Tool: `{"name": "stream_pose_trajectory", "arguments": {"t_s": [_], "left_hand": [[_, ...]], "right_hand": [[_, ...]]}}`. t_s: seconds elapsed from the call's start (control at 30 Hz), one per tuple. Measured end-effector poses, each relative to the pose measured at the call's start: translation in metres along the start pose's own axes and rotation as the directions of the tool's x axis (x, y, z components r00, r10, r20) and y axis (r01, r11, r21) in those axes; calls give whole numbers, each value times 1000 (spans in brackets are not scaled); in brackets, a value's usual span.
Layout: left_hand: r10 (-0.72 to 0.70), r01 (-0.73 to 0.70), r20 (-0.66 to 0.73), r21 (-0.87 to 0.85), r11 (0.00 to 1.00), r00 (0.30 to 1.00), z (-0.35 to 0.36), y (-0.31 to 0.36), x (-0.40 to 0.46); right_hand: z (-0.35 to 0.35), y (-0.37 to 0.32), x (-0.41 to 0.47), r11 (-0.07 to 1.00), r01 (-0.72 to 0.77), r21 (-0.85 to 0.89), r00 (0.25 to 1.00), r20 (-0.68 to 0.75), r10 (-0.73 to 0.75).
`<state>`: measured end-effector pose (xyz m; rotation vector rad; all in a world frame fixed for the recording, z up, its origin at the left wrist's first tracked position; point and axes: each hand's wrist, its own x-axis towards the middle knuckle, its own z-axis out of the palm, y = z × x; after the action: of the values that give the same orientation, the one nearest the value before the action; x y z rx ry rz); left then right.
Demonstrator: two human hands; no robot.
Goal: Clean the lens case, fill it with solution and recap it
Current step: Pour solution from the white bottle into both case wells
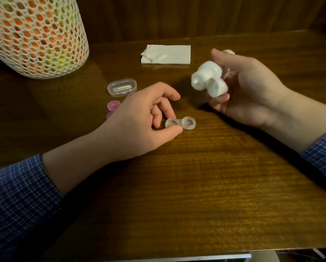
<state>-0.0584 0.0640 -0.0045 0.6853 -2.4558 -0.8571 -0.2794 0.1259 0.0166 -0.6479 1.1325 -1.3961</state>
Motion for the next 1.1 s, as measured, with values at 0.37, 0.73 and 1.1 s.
{"name": "stream_pose_trajectory", "arguments": {"t_s": [0.37, 0.73, 1.1], "left_hand": [[-14, 13, -31, -19, 1000, 999, 1, 3, 0], [124, -198, -620, -53, 979, 775, 15, 38, 25], [-29, -103, -729, -135, 985, 684, 7, 33, 35]], "right_hand": [[-4, -3, -5, 909, -151, 390, 981, 174, 89], [3, -2, -13, 863, -67, 500, 985, 173, -24], [8, 4, -15, 929, -7, 370, 970, 227, -83]]}}
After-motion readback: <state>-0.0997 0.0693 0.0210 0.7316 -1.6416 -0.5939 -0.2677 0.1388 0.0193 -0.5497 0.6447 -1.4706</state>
